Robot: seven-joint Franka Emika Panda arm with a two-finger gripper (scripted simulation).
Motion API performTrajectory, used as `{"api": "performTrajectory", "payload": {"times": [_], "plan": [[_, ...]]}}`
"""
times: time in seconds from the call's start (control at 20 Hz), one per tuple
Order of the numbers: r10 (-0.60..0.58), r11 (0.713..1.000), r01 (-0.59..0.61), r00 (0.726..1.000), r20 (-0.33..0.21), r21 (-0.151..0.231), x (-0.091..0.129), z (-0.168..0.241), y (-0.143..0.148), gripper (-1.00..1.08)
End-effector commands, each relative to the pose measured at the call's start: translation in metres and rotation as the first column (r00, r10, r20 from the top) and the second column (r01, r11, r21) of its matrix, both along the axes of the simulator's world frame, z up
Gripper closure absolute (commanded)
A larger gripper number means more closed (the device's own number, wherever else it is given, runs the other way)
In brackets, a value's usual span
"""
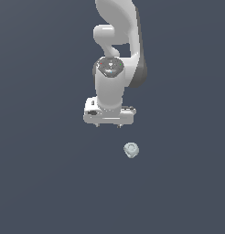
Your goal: Pick up the object and move it to a goal position.
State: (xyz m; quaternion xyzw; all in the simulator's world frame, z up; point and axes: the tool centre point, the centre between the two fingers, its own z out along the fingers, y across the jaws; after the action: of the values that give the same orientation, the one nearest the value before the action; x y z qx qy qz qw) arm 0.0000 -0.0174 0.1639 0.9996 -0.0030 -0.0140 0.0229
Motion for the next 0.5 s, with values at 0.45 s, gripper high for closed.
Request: {"api": "performTrajectory", "payload": {"times": [0.45], "plan": [[0.078,0.997,-0.078,0.997,-0.001,0.000,0.009,-0.009,0.013,-0.92]]}}
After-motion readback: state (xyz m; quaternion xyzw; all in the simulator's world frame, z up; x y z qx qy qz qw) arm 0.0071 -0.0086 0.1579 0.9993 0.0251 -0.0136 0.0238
